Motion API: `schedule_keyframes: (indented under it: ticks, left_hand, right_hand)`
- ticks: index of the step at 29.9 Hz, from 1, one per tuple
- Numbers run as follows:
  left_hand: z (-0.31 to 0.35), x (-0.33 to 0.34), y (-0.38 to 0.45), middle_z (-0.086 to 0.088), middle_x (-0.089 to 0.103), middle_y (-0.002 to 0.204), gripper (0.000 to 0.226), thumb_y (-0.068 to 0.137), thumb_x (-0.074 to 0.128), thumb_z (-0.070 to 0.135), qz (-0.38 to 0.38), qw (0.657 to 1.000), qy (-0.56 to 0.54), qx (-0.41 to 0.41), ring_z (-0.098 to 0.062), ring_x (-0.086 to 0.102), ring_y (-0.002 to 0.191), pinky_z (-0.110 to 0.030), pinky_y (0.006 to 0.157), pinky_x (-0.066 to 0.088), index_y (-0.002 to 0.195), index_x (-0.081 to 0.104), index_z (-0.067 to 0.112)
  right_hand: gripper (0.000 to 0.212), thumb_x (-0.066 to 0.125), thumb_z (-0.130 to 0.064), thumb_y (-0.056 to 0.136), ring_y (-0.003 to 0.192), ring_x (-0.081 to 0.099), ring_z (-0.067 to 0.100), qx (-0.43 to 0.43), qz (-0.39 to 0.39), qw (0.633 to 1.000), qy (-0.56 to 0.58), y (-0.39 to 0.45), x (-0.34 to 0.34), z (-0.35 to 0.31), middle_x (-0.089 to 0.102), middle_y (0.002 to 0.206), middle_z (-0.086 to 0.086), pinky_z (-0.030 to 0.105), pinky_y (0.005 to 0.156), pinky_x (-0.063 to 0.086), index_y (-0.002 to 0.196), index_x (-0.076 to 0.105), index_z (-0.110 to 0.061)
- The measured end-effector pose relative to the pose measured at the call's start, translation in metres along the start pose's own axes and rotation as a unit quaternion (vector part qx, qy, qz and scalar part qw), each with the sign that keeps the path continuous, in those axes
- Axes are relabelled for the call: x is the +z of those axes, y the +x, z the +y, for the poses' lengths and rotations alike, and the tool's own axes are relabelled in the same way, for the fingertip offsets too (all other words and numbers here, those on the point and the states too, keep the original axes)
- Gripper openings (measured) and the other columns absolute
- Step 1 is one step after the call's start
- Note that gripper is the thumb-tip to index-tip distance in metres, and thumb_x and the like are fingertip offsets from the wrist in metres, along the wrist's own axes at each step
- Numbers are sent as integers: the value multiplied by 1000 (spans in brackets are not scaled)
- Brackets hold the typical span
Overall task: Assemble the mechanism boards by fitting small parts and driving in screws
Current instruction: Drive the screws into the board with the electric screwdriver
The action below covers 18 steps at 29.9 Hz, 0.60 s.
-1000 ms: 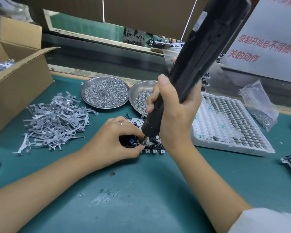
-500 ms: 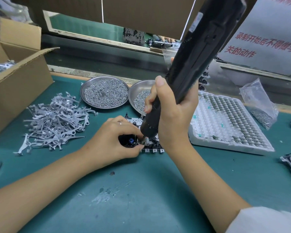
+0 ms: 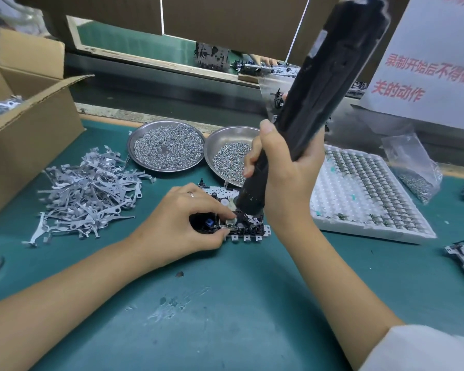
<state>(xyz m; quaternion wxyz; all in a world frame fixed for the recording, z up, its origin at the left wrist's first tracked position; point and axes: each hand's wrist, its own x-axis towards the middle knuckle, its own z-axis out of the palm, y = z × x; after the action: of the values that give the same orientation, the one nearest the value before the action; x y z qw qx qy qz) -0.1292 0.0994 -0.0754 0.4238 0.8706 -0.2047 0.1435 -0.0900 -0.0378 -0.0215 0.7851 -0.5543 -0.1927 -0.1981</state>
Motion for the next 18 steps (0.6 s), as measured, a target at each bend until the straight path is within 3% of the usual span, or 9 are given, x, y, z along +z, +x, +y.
schedule_keyframes:
  ticks: [7,10,13,15,16,18]
  left_hand:
    - [1,1,-1,23,67,82,26,66,84,10,3,1000,10,5,-9,55,86,-32,93,39,87,77,23]
    - [1,0,-1,22,67,81,27,66,84,10,3,1000,12,3,-7,54,86,-29,93,38,88,76,23]
    - [1,0,-2,16,69,83,28,67,84,13,0,1000,-13,-8,-7,56,85,-24,88,42,92,76,22]
    - [0,-1,-2,13,70,84,23,75,80,17,28,997,-66,-24,-8,61,84,-19,81,46,96,74,25]
    - [-1,-2,0,12,70,86,19,79,75,21,61,993,-89,-38,-8,63,83,-17,79,47,97,72,27]
    - [-5,-3,3,13,70,86,13,87,63,30,142,981,-113,-72,-1,63,82,-12,77,46,97,69,34]
  right_hand:
    - [20,62,-12,86,41,47,18,-3,4,1000,2,-2,-3,-2,49,58,3,26,45,42,90,42,-14]
    - [30,67,-25,83,60,59,20,-25,-3,998,-57,-1,-9,-3,57,74,4,32,60,50,106,47,-18]
    - [51,62,-24,86,95,57,14,-123,48,982,-138,-4,-20,-1,53,103,7,26,83,47,130,36,-21]
    - [36,55,-18,88,95,51,17,-231,119,941,-218,-14,-28,2,49,103,4,29,83,42,121,43,-15]
    - [25,53,-15,88,92,50,16,-268,113,919,-265,-23,-32,6,49,100,-2,29,81,41,113,48,-14]
    - [17,53,-16,89,88,53,16,-256,-27,899,-355,-45,-29,14,55,96,-4,33,77,45,104,58,-11]
